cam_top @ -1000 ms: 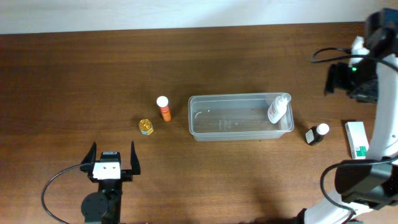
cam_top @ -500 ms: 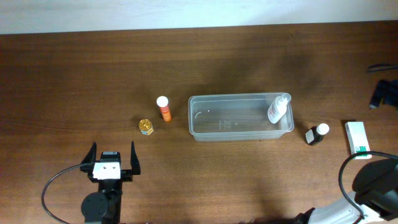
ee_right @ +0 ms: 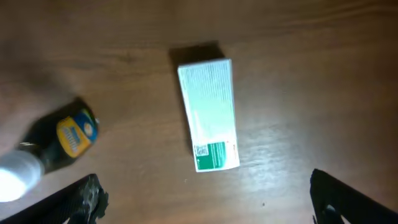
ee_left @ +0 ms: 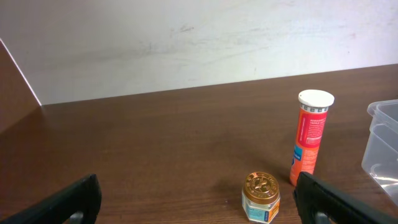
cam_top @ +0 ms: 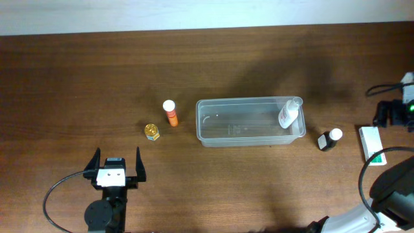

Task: Pack container
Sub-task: 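Move the right gripper over the white Panadol box, then grasp the Panadol box with the right gripper and lift it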

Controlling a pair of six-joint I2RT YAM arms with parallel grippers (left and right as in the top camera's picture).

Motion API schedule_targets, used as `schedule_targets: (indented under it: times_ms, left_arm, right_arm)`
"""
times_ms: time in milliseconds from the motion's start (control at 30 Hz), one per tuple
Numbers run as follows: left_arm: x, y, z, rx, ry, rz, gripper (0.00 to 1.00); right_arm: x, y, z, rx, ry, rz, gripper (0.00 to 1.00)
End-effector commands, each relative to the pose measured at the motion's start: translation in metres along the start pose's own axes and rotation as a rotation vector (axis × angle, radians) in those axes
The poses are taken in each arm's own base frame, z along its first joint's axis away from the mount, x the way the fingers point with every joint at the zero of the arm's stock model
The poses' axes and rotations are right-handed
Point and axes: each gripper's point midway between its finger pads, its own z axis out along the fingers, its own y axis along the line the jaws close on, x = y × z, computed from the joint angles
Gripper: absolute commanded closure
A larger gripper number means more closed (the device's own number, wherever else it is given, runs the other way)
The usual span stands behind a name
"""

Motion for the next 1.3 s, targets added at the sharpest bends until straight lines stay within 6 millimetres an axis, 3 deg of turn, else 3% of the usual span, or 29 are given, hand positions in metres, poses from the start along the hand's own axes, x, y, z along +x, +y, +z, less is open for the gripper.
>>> schedule_targets:
  times_ms: [0,133,400,700,1067,1267]
  left_arm:
    - [0.001,-0.001,0.000,0.005,0.001,0.015,0.01]
    - [0.001,-0.001,0.000,0.005,0.001,0.015,0.01]
    - [0.001,-0.001,0.000,0.005,0.001,0.015,0.01]
    - [0.001,0.000,0.000,0.005,0.001,0.015,0.01]
    - [0.001,0.000,0.000,0.004,0.001,0.015,0.01]
    - [0.001,-0.001,0.000,0.005,0.001,0.015,0.01]
  right_arm:
    - [0.005,0.004,0.020,-0.023,0.016,-0.129,0.02]
    - [0.007,0.005,0.045,-0.017,0.007,-0.180,0.02]
    - [0.009,-0.005,0.071,0.028,0.008,-0.180,0.02]
    - [0.019,-0.001,0.111,-0.034,0.088,-0.175,0.01]
    - [0.032,-0.002,0.134,-0.076,0.139,-0.150,0.01]
    - [0.032,-0.003,0.136,-0.076,0.139,-0.140,0.02]
